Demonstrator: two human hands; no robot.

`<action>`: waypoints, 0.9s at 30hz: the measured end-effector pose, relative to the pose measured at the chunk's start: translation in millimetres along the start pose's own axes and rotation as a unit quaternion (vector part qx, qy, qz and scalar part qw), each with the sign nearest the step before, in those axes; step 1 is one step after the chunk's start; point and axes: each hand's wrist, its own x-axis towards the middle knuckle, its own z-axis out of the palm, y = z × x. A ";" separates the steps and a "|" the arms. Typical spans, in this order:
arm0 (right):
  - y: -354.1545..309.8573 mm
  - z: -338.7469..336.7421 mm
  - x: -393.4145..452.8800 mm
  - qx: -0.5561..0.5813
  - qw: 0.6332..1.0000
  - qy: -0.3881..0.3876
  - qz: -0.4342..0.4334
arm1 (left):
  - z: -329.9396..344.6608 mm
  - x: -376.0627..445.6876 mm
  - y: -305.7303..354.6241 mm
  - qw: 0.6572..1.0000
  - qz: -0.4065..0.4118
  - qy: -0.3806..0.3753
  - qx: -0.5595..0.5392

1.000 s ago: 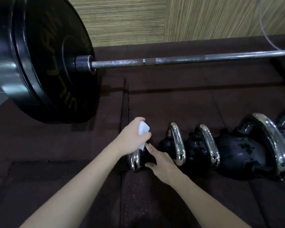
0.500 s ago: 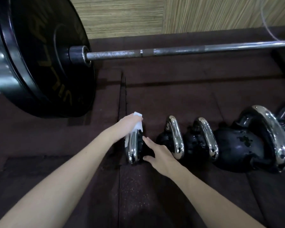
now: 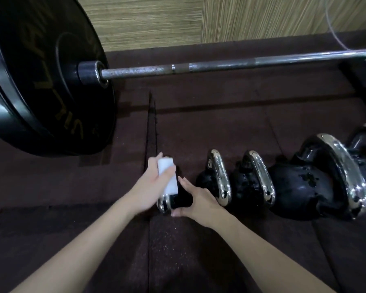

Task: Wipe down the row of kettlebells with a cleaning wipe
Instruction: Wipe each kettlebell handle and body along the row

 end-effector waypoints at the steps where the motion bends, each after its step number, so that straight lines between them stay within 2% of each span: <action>1: -0.2 -0.3 0.0 0.000 1.000 -0.002 0.002 | -2.7 15.7 3.4 1.000 -0.020 0.012 -0.006; 6: -1.7 -1.2 -2.3 0.015 1.000 -0.018 0.010 | -18.2 51.9 19.4 0.995 -0.087 0.000 0.057; 9: -1.0 -1.6 -1.3 0.015 1.000 -0.012 0.010 | -5.2 25.4 23.4 0.993 -0.038 0.002 0.111; 13: 3.1 1.5 2.4 0.001 1.000 -0.002 0.001 | 24.3 -52.2 -0.5 0.997 0.048 0.030 0.052; 16: 6.7 4.4 5.1 0.009 1.000 0.000 -0.007 | 34.8 -77.6 -16.6 0.999 -0.005 0.038 0.025; 20: 0.9 0.1 1.4 0.006 1.000 0.000 -0.002 | 25.4 -34.3 6.9 0.997 0.001 0.076 0.029; 24: -0.4 -2.3 -3.9 0.033 0.999 -0.019 0.003 | 1.6 52.5 37.4 0.986 -0.120 0.051 0.100; 27: -0.2 -1.1 -4.8 0.049 0.999 -0.017 0.002 | -2.3 73.9 46.4 0.979 -0.179 0.017 0.094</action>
